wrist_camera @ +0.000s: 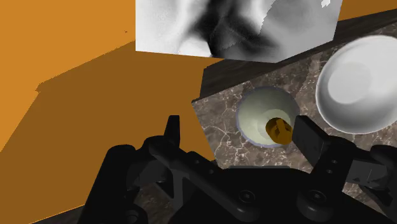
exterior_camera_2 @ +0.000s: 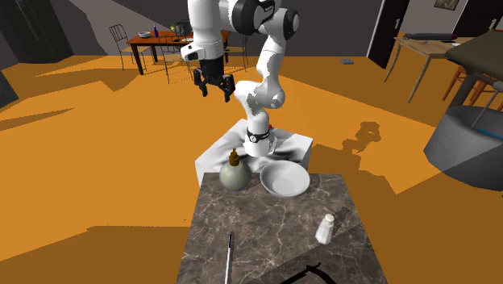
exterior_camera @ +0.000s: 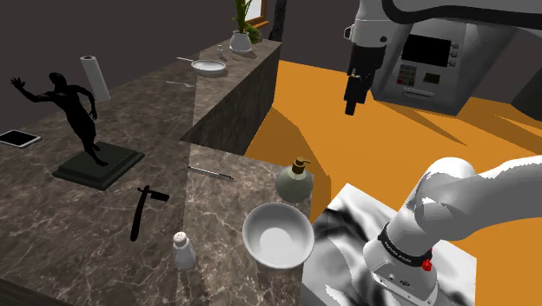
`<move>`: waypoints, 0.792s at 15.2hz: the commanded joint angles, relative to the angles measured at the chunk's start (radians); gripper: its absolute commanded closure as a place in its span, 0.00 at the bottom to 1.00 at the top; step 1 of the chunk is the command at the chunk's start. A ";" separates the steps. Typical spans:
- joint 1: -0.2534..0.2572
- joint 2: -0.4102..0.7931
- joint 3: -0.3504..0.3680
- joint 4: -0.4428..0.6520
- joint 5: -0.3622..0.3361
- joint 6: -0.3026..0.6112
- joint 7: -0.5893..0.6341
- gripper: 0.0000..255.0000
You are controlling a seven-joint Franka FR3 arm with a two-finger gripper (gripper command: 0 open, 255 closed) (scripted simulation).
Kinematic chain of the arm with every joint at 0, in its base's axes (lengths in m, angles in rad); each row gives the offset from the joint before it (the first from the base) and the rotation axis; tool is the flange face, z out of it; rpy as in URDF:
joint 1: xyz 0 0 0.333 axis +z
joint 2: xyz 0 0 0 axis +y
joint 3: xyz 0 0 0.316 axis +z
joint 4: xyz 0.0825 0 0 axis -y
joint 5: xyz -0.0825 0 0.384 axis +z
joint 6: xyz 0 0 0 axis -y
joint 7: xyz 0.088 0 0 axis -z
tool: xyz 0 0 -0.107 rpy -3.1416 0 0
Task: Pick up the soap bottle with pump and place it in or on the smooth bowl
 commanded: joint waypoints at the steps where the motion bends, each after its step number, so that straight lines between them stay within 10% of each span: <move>1: 0.000 0.000 0.000 0.000 0.000 0.000 0.000 0.00; 12: 0.042 0.031 0.133 -0.292 0.121 0.423 0.223 0.00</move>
